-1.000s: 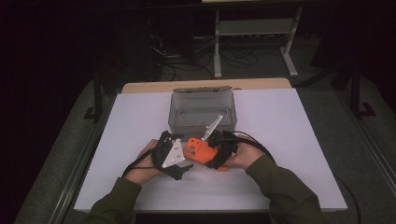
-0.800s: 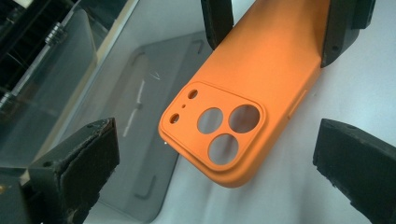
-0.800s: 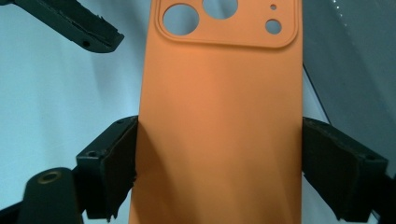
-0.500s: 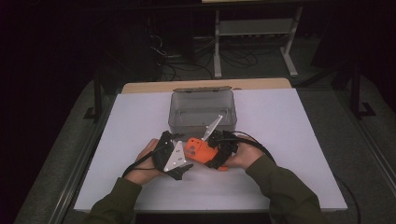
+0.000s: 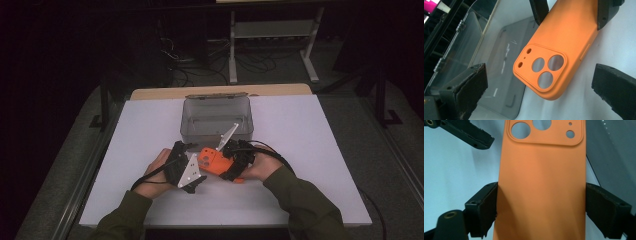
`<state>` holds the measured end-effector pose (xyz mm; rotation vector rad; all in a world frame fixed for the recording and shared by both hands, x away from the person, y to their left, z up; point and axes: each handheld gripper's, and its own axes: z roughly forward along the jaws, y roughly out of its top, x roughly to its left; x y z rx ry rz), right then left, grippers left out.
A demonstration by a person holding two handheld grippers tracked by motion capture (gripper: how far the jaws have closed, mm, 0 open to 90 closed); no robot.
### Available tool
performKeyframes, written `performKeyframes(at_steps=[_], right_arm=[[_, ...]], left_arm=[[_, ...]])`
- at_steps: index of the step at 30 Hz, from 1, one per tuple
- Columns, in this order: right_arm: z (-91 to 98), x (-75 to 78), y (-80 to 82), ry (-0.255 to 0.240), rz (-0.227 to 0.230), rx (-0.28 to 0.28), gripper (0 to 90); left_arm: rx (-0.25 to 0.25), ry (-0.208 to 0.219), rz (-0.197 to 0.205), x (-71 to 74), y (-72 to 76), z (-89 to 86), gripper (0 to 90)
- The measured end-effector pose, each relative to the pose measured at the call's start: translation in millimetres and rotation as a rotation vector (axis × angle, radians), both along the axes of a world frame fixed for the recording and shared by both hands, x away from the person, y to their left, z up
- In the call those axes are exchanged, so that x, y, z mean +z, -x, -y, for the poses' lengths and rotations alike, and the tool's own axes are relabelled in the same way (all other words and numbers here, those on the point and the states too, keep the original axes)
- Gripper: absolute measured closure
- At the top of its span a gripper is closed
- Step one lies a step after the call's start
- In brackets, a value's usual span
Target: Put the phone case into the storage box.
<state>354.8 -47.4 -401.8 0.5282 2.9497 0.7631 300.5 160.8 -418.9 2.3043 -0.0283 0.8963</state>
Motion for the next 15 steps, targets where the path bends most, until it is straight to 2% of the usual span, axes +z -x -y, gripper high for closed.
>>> performKeyframes(at_steps=[12,15], right_arm=[[0.2,0.2,-0.1,0.0,0.001,-0.001,15.4],[0.2,0.2,0.0,0.0,0.001,-0.001,15.4]], left_arm=[[-0.006,-0.021,0.057,-1.9,2.8,1.8,0.0],[-0.008,-0.038,0.075,-2.2,3.4,2.0,0.0]])
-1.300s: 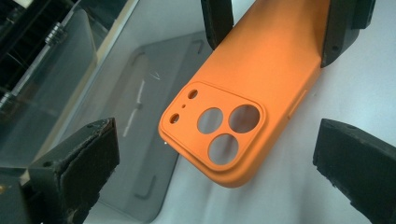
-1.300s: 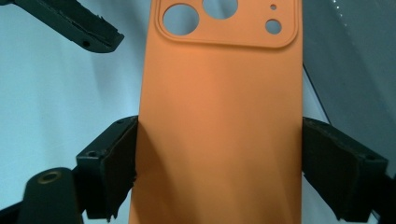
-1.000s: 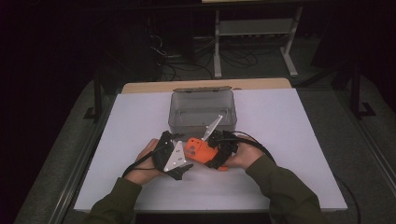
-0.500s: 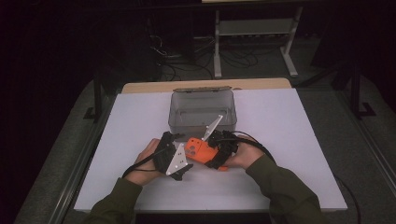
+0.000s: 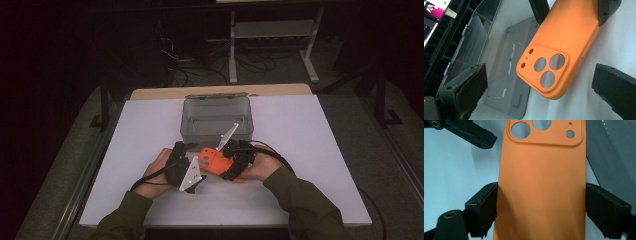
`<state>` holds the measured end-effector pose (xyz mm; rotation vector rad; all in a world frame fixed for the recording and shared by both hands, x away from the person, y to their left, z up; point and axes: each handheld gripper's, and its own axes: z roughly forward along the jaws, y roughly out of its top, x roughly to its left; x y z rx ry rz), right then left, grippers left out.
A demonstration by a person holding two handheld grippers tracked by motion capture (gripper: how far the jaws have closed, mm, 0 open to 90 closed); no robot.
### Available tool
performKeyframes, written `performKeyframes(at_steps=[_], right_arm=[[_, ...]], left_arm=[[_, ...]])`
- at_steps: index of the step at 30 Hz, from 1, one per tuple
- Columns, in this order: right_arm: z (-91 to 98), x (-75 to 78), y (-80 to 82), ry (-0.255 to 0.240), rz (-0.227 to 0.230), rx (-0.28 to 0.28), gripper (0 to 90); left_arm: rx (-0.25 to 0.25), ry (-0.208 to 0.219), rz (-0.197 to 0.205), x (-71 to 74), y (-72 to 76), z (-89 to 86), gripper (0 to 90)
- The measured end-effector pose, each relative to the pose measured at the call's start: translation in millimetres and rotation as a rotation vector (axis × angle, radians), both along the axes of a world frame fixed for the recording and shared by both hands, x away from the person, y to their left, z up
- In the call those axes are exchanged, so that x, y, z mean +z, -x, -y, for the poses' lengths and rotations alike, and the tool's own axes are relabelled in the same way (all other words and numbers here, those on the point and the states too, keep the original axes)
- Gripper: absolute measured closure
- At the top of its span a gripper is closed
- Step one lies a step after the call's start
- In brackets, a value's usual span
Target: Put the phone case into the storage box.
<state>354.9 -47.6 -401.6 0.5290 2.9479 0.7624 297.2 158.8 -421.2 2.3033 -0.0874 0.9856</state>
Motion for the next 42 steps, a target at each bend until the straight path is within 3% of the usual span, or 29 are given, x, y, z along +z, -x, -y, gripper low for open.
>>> performKeyframes(at_steps=[9,14,17,19,42], right_arm=[[0.2,-0.2,-0.2,0.0,-0.001,0.0,15.4],[0.6,0.2,-0.2,0.001,0.0,-0.001,15.4],[0.5,0.2,-0.1,0.001,0.0,-0.001,15.4],[0.5,0.2,-0.1,0.001,0.0,-0.001,15.4],[1.9,1.0,-0.6,-0.003,0.001,-0.009,15.4]], left_arm=[[-0.007,-0.023,0.045,-3.5,2.0,1.9,0.0],[-0.011,-0.063,0.077,-3.4,2.9,2.4,0.0],[-0.015,-0.06,0.092,-5.8,3.7,3.8,0.0],[-0.015,-0.09,0.108,-4.8,4.3,3.8,0.0],[-0.013,-0.172,0.232,-9.9,9.1,7.3,0.0]])
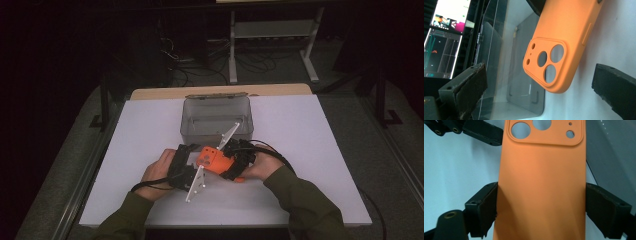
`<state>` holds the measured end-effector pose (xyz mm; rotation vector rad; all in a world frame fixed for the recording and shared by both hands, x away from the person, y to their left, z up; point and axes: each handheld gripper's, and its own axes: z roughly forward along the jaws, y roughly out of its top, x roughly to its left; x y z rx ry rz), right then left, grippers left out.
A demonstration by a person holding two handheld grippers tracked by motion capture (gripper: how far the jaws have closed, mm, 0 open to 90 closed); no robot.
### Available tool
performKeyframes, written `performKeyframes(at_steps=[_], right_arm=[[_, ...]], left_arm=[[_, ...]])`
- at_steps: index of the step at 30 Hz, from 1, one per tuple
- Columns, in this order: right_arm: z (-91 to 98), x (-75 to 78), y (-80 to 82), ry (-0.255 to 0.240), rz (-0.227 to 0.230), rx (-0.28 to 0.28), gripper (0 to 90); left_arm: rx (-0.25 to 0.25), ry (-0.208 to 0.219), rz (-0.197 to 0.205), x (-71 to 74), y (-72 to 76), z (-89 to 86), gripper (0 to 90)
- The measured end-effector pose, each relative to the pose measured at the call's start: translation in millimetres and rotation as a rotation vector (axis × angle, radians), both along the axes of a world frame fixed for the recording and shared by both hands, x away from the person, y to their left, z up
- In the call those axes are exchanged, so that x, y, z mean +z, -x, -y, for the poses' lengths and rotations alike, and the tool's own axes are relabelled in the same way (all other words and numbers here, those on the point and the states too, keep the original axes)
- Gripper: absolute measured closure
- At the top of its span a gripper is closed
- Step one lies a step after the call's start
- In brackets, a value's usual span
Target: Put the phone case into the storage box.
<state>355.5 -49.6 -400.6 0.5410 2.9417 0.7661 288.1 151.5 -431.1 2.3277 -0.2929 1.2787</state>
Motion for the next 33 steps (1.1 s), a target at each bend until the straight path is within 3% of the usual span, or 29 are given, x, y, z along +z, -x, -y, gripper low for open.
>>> performKeyframes(at_steps=[25,33], right_arm=[[1.6,0.8,-0.1,-0.002,-0.002,-0.008,15.4],[1.9,0.9,-0.2,-0.003,0.0,-0.009,15.4]], left_arm=[[0.022,-0.098,0.18,-7.7,3.8,2.2,0.0],[0.029,-0.106,0.209,-8.5,5.3,2.9,0.0]])
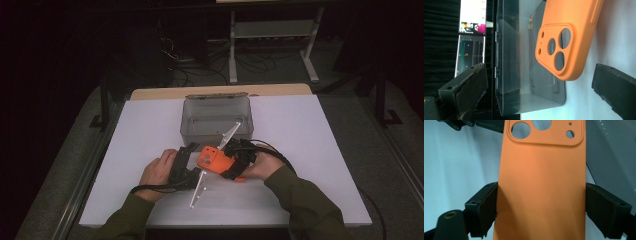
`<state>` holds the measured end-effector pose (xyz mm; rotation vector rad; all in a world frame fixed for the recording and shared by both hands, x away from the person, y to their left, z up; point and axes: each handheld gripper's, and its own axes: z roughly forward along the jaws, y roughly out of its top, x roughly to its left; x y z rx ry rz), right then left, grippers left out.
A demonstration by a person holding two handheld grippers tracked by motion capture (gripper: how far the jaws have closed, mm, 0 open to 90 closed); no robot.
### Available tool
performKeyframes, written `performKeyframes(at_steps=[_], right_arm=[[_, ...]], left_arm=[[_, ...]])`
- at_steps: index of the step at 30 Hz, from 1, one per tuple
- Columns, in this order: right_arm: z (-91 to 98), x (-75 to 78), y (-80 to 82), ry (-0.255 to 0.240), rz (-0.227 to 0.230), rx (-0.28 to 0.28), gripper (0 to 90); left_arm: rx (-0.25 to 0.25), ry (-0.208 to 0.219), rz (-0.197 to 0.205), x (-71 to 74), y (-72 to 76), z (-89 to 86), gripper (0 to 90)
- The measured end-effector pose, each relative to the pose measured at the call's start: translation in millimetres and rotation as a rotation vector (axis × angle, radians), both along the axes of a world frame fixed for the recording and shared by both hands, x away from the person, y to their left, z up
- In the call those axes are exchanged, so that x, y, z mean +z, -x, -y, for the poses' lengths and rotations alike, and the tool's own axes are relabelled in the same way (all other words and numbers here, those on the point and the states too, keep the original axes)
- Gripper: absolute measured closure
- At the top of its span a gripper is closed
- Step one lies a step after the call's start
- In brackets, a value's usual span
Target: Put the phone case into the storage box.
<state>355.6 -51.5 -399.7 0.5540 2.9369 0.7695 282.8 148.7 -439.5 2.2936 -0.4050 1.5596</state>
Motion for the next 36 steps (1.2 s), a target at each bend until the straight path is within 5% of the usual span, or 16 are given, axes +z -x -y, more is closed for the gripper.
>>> performKeyframes(at_steps=[36], right_arm=[[-35.1,8.4,-7.4,-0.025,-0.013,0.053,15.4]], left_arm=[[0.012,-0.044,0.077,-7.8,9.9,7.3,0.0]])
